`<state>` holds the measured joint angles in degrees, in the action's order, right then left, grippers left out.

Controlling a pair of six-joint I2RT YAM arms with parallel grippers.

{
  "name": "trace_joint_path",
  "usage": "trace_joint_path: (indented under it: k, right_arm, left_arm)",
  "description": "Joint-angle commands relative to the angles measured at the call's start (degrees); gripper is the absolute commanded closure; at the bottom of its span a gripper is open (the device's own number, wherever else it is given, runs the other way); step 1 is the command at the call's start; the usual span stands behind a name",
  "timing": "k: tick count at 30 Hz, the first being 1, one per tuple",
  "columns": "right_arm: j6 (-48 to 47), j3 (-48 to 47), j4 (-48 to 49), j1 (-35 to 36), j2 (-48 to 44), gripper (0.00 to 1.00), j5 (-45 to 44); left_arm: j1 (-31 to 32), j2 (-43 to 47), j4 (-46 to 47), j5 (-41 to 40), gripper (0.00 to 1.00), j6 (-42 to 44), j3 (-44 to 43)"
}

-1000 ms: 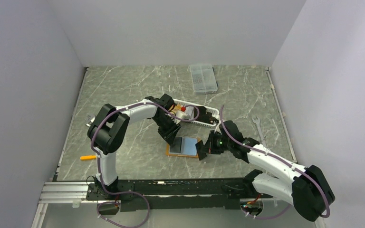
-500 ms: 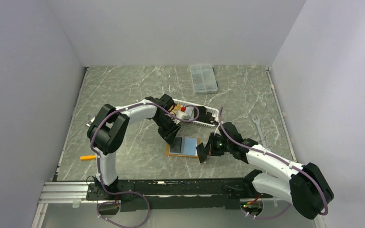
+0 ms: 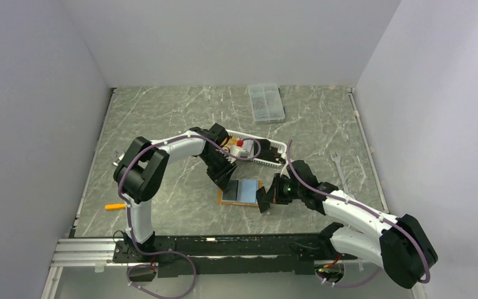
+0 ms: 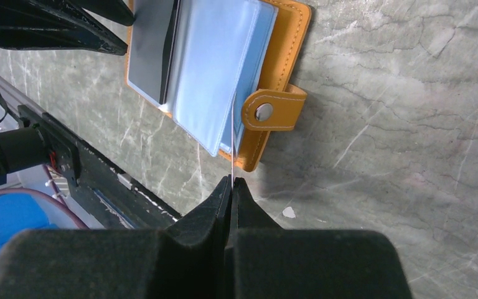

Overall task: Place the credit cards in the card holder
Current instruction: Turn over the card slot in the card holder.

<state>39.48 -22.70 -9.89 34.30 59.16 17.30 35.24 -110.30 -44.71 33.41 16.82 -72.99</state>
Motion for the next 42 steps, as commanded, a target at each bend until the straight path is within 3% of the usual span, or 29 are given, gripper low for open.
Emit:
trace_joint_path:
  k: [1, 17, 28, 42]
  right_arm:
    - [0.45, 0.46, 2.61, -0.16, -0.96, 1.00, 1.25]
    - [1.03, -1.64, 2.54, -0.11, -3.58, 1.00, 2.63]
    - [3.22, -4.48, 15.78, 0.51, 6.41, 1.00, 8.15]
    - [3.23, -7.56, 22.70, 1.38, 20.36, 1.00, 12.05]
  left_arm:
    - [0.59, 1.74, 0.89, -0.80, 0.64, 0.73, 0.96]
    - [0.44, 2.72, 0.31, 1.28, 0.64, 1.15, 0.29]
    - [-4.41, 3.84, -1.95, 9.57, 0.64, 3.38, -1.12]
    - [-10.18, 6.17, -5.59, 9.19, 0.62, 15.08, -1.16]
